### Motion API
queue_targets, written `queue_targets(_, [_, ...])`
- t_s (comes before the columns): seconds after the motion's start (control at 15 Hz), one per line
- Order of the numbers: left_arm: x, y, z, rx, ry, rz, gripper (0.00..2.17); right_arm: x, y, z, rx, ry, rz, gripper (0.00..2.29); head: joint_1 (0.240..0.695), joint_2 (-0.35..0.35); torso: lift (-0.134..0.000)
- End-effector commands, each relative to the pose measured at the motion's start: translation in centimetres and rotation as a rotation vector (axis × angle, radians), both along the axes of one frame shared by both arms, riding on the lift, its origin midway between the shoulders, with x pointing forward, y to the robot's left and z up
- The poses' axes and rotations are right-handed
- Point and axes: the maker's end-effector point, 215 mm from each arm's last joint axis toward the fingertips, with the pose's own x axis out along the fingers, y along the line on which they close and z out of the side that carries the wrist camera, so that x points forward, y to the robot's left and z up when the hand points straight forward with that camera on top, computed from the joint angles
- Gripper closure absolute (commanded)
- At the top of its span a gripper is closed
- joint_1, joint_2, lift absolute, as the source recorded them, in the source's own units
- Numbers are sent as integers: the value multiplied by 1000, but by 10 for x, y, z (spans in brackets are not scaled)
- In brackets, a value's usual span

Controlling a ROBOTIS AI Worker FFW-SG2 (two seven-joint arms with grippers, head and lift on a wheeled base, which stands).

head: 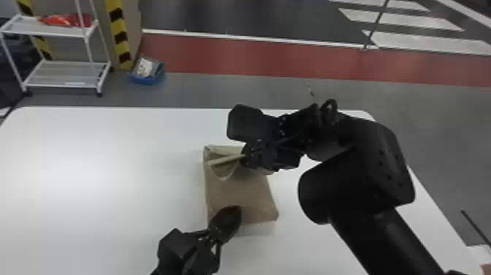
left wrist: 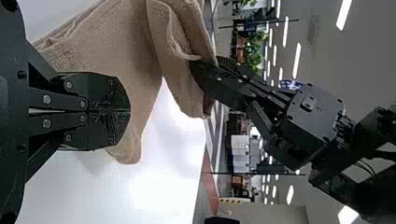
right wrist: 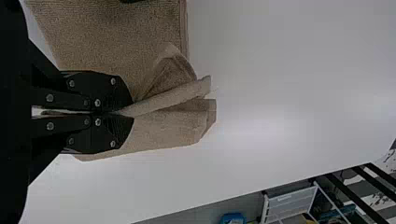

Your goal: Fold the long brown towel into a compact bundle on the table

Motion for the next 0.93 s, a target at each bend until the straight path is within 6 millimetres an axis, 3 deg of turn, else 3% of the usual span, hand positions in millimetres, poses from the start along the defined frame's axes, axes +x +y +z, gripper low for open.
queue_targets(0.0, [6, 4, -11, 30, 16, 12, 2145, -7, 1, 4, 8, -5, 10, 1109, 695, -166, -125])
queue_targets(0.4, [9, 27, -56, 107, 143, 49, 2145, -16, -5, 8, 19, -15, 11, 1109, 695, -144, -125])
queue_targets(0.87, [2, 20, -64, 117, 176, 41, 2145, -47, -16, 5, -8, -23, 45, 1109, 695, -147, -125])
